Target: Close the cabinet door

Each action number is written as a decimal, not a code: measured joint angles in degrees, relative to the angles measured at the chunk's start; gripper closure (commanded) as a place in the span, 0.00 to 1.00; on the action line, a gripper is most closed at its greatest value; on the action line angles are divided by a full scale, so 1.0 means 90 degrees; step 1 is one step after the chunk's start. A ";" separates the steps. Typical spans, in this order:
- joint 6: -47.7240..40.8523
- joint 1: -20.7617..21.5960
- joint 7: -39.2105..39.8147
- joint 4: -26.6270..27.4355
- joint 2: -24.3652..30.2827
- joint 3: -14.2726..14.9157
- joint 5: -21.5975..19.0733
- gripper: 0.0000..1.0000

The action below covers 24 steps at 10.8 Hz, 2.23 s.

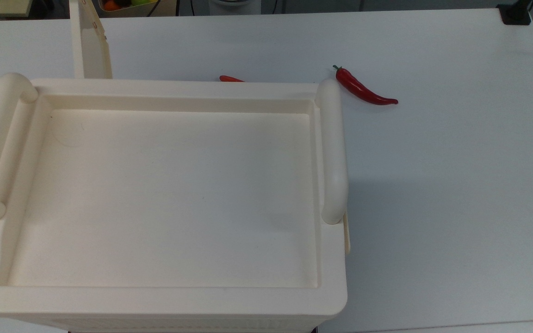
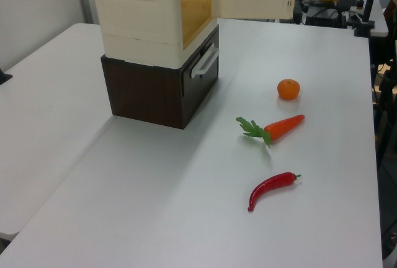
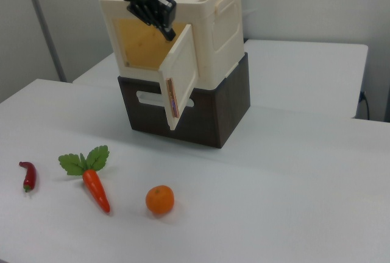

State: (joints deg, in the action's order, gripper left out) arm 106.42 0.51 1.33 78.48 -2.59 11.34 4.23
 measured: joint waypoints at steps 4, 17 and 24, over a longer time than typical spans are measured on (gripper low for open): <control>0.0029 -0.0414 0.0045 0.0018 -0.0149 0.0003 -0.0184 1.00; 0.1344 0.0544 -0.0854 0.0063 -0.0847 -0.0113 -0.1022 1.00; 0.2973 0.0642 -0.1577 0.0123 -0.1315 -0.0113 -0.1022 1.00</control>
State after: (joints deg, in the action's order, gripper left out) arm 133.18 6.29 -12.86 79.58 -14.42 10.33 -4.97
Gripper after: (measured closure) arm 0.991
